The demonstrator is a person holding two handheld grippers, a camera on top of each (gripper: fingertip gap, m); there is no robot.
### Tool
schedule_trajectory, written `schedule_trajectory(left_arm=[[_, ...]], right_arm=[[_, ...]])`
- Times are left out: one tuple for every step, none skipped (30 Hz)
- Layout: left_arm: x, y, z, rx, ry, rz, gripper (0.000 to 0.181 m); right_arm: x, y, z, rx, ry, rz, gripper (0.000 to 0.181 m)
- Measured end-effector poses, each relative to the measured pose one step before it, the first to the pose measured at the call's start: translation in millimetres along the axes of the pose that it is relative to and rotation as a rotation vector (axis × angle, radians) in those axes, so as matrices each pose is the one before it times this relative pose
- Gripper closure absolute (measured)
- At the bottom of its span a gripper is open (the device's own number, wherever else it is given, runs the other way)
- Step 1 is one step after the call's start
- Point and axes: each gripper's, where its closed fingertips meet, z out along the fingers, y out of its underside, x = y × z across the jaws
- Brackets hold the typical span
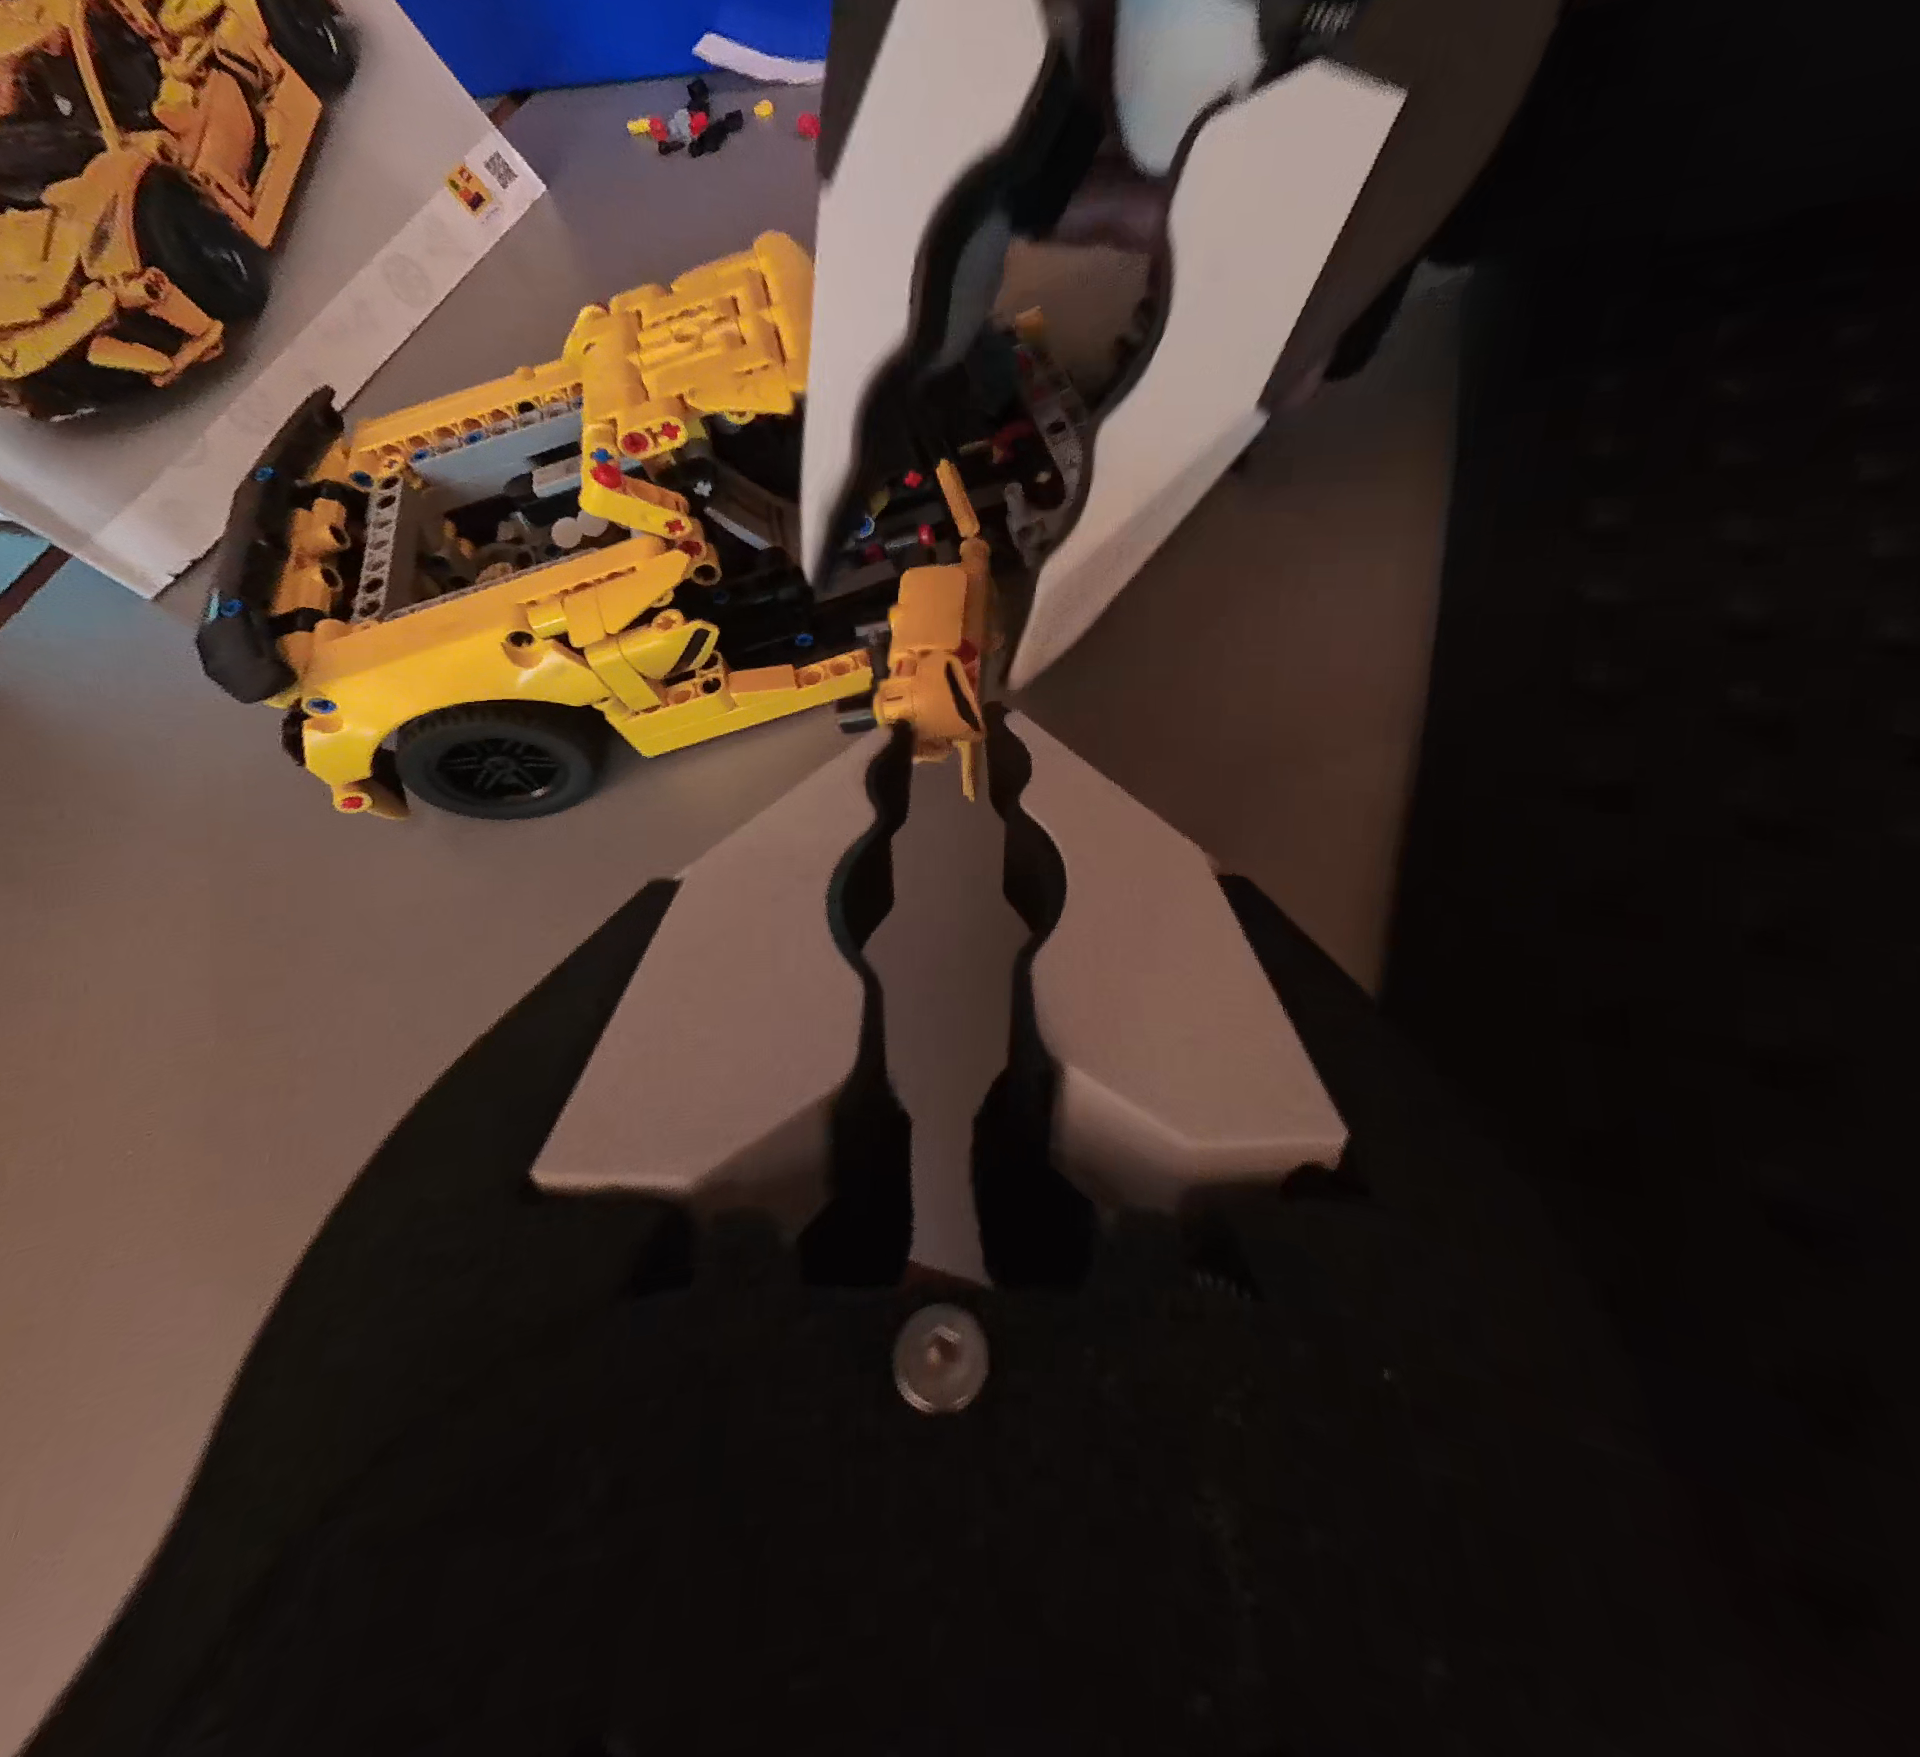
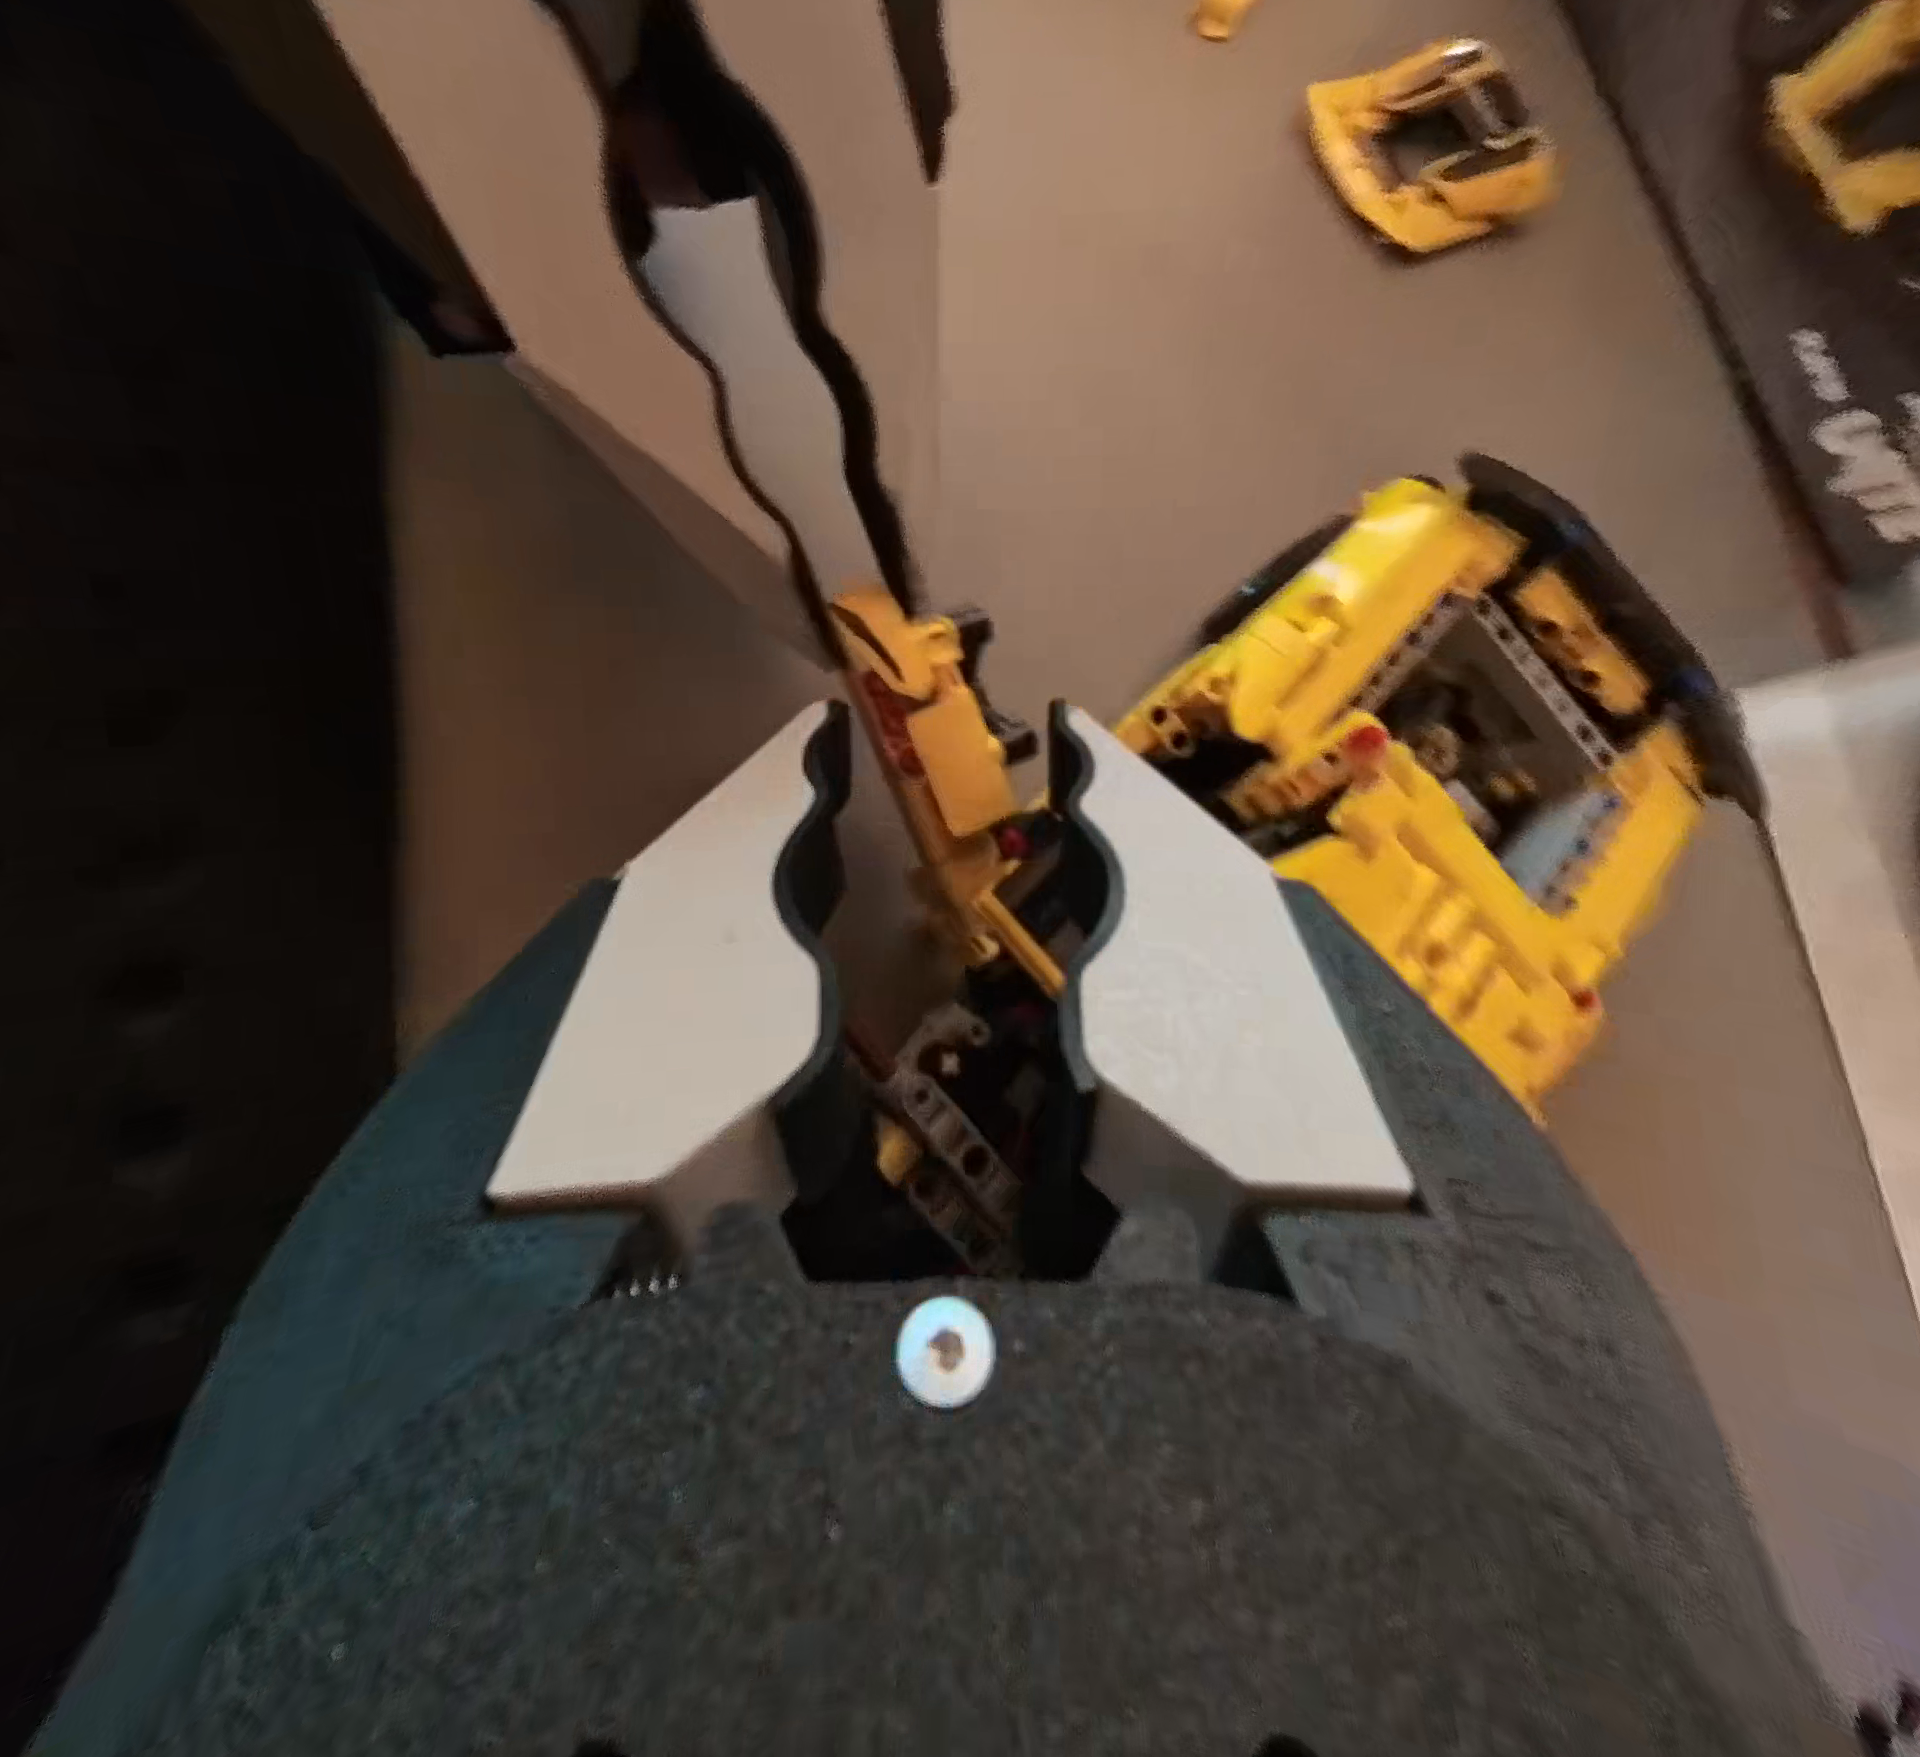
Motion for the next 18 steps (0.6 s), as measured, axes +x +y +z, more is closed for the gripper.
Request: schedule_trajectory(left_arm=[[0.46, -0.43, -0.08, 0.0022, 0.0030, 0.0007, 0.168], [0.30, 1.00, 0.24, -0.0038, 0.0033, -0.0010, 0.168], [-0.12, -0.05, -0.27, 0.0023, 0.0049, -0.0072, 0.168], [-0.10, -1.02, -0.51, 0.0073, 0.0089, -0.0174, 0.168], [0.21, -0.47, -0.19, 0.0050, 0.0129, -0.0225, 0.168], [0.25, 0.06, 0.05, 0.0016, 0.0126, -0.0167, 0.168], [0.41, -0.18, -0.17, 0.0019, 0.0088, -0.0079, 0.168], [0.26, 0.44, 0.05, -0.0013, 0.0028, 0.0022, 0.168], [-0.03, 1.39, 0.33, -0.0058, -0.0040, 0.0120, 0.168], [0.26, 1.07, 0.32, -0.0029, -0.0065, 0.0161, 0.168], [1.61, 0.60, -0.22, -0.0001, 0.0040, 0.0161, 0.168], [1.78, 0.79, -0.42, -0.0013, 0.0108, 0.0089, 0.168], [-0.58, 2.41, -0.33, -0.0101, 0.0032, -0.0014, 0.168], [-1.09, 3.02, -0.33, -0.0118, 0.0062, -0.0068, 0.167], [-1.25, 2.82, -0.42, -0.0096, 0.0081, -0.0110, 0.166], [-0.92, 1.68, -0.32, -0.0058, 0.0060, -0.0110, 0.164], [-0.20, 0.01, 0.44, 0.0034, 0.0032, -0.0073, 0.161], [0.32, -0.68, 1.05, 0.0063, 0.0010, 0.0001, 0.158]], right_arm=[[-3.10, -1.13, 3.72, -0.0100, -0.0196, -0.0299, 0.148], [-2.19, -3.86, 1.09, 0.0113, 0.0021, -0.0317, 0.151], [-1.23, -1.93, -0.81, 0.0102, 0.0203, -0.0373, 0.155], [0.70, -1.70, -1.97, 0.0124, 0.0413, -0.0388, 0.155], [-0.61, -1.62, -2.98, 0.0097, 0.0374, -0.0369, 0.157], [-1.69, -2.50, -2.75, 0.0156, 0.0337, -0.0293, 0.159], [-1.97, -1.57, -1.12, 0.0100, 0.0333, -0.0342, 0.162], [-0.99, 0.07, 0.51, -0.0022, 0.0392, -0.0436, 0.164], [-0.72, 0.59, 0.91, -0.0062, 0.0362, -0.0529, 0.164], [-0.69, 0.18, 1.03, -0.0046, 0.0269, -0.0505, 0.165], [-0.50, 1.40, 1.81, -0.0171, 0.0197, -0.0416, 0.167], [0.96, 0.19, 1.89, -0.0131, 0.0284, -0.0373, 0.172], [-1.01, -0.15, 2.03, -0.0091, 0.0160, -0.0347, 0.173], [-0.38, -0.03, 2.23, -0.0136, 0.0169, -0.0258, 0.172], [1.05, 0.22, 1.56, -0.0155, 0.0221, -0.0206, 0.173], [2.35, -0.17, -0.04, -0.0125, 0.0271, -0.0241, 0.174], [2.69, 0.66, -0.69, -0.0125, 0.0237, -0.0208, 0.175], [0.63, 1.42, -0.31, -0.0126, 0.0101, 0.0084, 0.175]])
